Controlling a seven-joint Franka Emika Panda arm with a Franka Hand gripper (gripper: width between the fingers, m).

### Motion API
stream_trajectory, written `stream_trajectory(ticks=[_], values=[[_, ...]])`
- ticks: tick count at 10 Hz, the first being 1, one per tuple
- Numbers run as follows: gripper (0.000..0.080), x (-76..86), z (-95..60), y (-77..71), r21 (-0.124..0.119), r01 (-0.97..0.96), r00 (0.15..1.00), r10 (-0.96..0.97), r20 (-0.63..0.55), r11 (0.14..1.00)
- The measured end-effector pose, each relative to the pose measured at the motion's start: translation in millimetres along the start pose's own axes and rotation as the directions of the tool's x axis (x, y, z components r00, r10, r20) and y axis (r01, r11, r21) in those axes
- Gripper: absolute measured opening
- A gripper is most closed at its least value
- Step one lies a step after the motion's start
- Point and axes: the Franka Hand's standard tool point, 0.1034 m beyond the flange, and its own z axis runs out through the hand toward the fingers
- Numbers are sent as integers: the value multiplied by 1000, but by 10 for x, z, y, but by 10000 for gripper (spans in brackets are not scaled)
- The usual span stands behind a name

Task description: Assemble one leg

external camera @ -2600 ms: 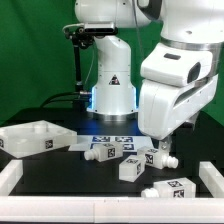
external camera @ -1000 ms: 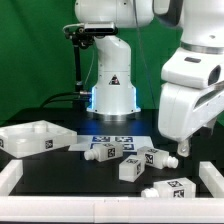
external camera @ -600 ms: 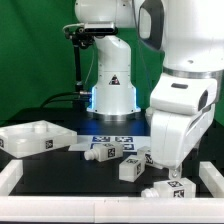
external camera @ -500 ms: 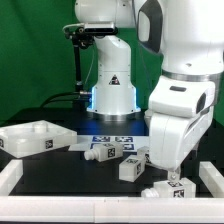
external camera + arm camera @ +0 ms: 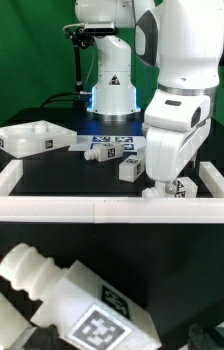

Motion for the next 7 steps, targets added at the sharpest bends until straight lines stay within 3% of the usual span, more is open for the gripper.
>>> stream_trajectory(ticks=[4, 7], values=[[649, -13, -5, 17, -3, -3, 1000, 3, -2, 1000], [649, 45, -117, 23, -17, 4, 1000, -4, -10, 1000]])
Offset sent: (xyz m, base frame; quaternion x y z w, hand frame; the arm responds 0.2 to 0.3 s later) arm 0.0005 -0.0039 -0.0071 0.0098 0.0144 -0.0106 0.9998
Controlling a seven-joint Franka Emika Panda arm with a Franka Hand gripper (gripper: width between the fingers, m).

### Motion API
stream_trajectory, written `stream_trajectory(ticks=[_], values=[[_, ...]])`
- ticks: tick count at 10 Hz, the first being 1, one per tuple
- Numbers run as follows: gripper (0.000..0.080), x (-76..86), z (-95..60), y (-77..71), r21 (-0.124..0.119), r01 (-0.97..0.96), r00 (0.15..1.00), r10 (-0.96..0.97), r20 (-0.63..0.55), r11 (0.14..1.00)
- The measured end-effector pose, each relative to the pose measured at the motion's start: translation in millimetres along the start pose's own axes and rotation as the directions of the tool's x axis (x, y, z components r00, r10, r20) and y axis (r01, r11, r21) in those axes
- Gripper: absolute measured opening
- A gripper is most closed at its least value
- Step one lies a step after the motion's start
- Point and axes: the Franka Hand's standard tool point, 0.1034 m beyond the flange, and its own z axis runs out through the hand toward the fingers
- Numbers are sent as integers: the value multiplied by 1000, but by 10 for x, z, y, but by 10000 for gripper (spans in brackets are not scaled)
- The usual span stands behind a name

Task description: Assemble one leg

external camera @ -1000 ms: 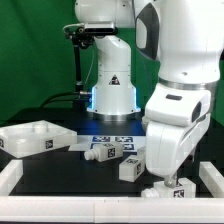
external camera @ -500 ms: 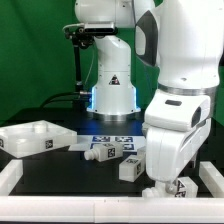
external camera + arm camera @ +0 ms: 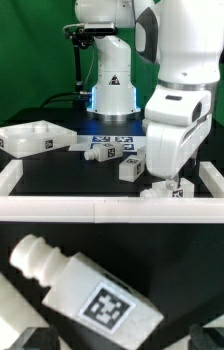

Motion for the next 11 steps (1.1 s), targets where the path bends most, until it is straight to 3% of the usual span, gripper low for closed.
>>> stream_trajectory(ticks=[5, 6, 9, 11], values=[[649, -76, 217, -36, 24, -4, 1000, 4, 12, 1000], [649, -145, 302, -13, 42, -3, 1000, 2, 21, 999], [640, -145, 309, -14, 42, -3, 1000, 2, 21, 999], [299, -145, 310, -14, 42, -3, 1000, 2, 21, 999]])
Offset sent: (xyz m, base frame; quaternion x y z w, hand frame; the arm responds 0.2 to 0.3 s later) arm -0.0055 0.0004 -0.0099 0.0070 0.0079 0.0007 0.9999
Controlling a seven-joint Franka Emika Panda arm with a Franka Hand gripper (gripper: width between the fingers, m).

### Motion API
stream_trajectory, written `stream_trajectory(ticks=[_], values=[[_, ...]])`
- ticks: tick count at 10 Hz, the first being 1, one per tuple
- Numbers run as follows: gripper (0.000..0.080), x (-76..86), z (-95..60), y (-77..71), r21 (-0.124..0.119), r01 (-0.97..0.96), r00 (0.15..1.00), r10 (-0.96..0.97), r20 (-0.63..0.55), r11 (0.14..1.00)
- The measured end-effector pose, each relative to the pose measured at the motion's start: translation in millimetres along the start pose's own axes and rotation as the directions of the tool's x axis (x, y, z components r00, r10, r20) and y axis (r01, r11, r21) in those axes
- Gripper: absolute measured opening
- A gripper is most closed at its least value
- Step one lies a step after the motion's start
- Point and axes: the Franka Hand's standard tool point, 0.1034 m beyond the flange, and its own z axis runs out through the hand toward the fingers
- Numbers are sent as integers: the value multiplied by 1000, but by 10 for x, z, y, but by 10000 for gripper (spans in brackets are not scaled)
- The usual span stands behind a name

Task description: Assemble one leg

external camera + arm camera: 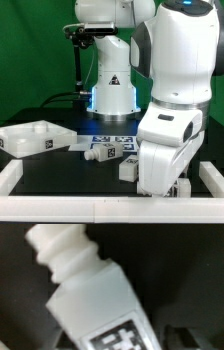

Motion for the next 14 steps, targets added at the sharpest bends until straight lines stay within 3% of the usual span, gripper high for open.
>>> stream_trajectory(ticks=[2, 3, 4, 5, 7, 8, 9, 11, 14], values=[[282, 3, -25, 5, -2, -10, 1000, 10, -1, 1000], [282, 0, -166, 9, -15, -53, 999, 53, -6, 998], [282, -115, -310, -21, -36, -65, 998, 64, -10, 997], [282, -304, -406, -5, -37, -41, 999, 41, 7, 998], [282, -704, -668, 253, -54, 10, 1000, -9, 19, 998], [282, -889, -658, 346, -65, 13, 1000, -12, 13, 998], [282, -1125, -608, 477, -58, 46, 999, -45, 18, 997], [282, -1435, -397, 700, -48, 57, 998, -56, 21, 997], [282, -1605, -161, 823, -26, 43, 999, -43, 29, 999]])
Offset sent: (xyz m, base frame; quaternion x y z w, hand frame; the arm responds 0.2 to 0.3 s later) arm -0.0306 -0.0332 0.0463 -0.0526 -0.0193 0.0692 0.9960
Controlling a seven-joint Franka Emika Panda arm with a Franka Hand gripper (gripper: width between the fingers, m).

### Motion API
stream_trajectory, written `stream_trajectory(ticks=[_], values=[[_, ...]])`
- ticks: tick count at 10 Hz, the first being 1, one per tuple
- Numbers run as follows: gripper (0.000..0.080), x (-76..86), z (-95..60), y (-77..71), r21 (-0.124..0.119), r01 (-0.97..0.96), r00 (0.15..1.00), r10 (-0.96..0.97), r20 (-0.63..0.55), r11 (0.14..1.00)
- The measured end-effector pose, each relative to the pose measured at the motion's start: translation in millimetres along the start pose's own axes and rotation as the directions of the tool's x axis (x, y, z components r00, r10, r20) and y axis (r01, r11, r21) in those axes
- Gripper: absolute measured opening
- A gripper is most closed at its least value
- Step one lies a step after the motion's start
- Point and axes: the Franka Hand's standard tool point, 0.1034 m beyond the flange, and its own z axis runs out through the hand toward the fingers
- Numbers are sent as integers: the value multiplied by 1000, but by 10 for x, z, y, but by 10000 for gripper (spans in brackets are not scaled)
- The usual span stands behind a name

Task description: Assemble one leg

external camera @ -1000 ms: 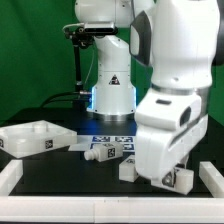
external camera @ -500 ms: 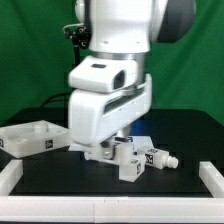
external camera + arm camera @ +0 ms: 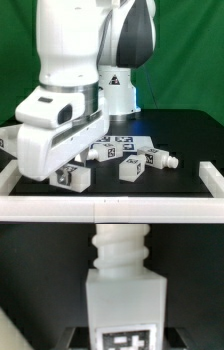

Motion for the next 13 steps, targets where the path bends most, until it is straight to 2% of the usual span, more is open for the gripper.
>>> stream_trajectory(ticks=[2, 4, 5, 6, 7, 8, 9, 10, 11, 12, 13], values=[[283, -123, 132, 29, 13, -3, 1000, 3, 7, 1000], [283, -141, 134, 35, 12, -3, 1000, 3, 7, 1000], [373, -141, 137, 33, 13, -3, 1000, 2, 7, 1000], [373, -141, 138, 33, 13, -3, 1000, 3, 7, 1000], [553, -141, 139, 32, 13, -3, 1000, 2, 7, 1000], [619, -141, 140, 31, 13, -3, 1000, 2, 7, 1000], [619, -103, 102, 49, -1, -60, 998, 60, 5, 998], [644, -20, -78, 45, -35, -131, 991, 131, -5, 991], [648, -34, -210, 27, -49, -156, 988, 155, -11, 987], [648, -57, -261, 14, -60, -224, 975, 223, -24, 973], [649, 40, -282, -101, -55, -356, 934, 355, -31, 933]])
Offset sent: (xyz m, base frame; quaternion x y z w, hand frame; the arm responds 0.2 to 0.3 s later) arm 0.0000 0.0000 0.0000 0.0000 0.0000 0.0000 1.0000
